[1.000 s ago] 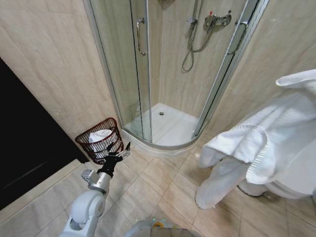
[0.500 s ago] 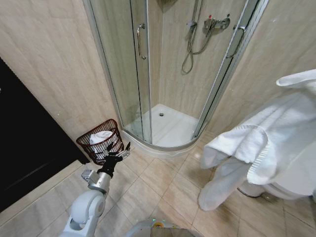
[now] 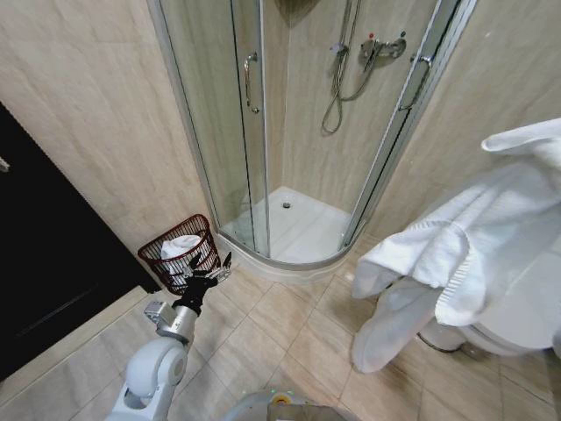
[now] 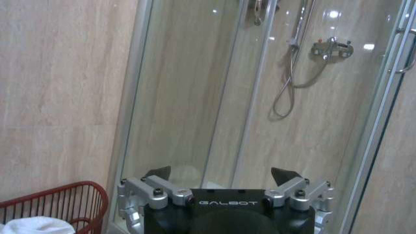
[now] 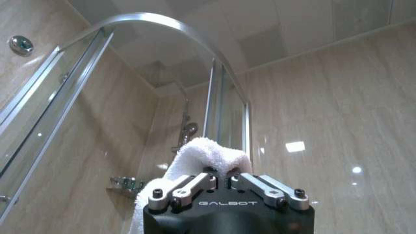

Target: Discard the used towel into the hamper.

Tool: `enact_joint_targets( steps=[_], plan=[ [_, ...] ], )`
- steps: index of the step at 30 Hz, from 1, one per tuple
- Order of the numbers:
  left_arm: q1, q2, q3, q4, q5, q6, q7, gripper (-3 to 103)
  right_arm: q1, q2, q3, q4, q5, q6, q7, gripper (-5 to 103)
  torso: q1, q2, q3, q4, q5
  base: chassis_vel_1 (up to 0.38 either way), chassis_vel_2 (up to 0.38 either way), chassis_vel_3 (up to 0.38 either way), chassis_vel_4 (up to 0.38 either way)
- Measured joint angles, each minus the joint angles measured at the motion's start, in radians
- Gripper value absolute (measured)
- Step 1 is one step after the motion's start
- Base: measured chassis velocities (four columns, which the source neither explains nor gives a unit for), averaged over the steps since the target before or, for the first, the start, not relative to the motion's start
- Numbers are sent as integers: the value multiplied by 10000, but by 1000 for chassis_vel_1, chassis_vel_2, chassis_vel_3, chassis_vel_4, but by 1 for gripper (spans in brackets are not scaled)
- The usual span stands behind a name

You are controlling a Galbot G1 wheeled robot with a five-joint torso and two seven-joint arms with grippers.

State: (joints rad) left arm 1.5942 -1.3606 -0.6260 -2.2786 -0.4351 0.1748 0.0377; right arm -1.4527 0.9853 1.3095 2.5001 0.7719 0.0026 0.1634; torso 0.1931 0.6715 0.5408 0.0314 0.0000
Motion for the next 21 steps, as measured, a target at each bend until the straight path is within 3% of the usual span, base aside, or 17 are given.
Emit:
enact_joint_targets(
  steps=[21],
  plan=[
    [0, 0, 0, 0, 0, 0, 0, 100, 59, 13, 69, 0, 340, -67, 64, 7, 427, 989, 563, 0, 0, 0, 0, 0, 0]
  ],
)
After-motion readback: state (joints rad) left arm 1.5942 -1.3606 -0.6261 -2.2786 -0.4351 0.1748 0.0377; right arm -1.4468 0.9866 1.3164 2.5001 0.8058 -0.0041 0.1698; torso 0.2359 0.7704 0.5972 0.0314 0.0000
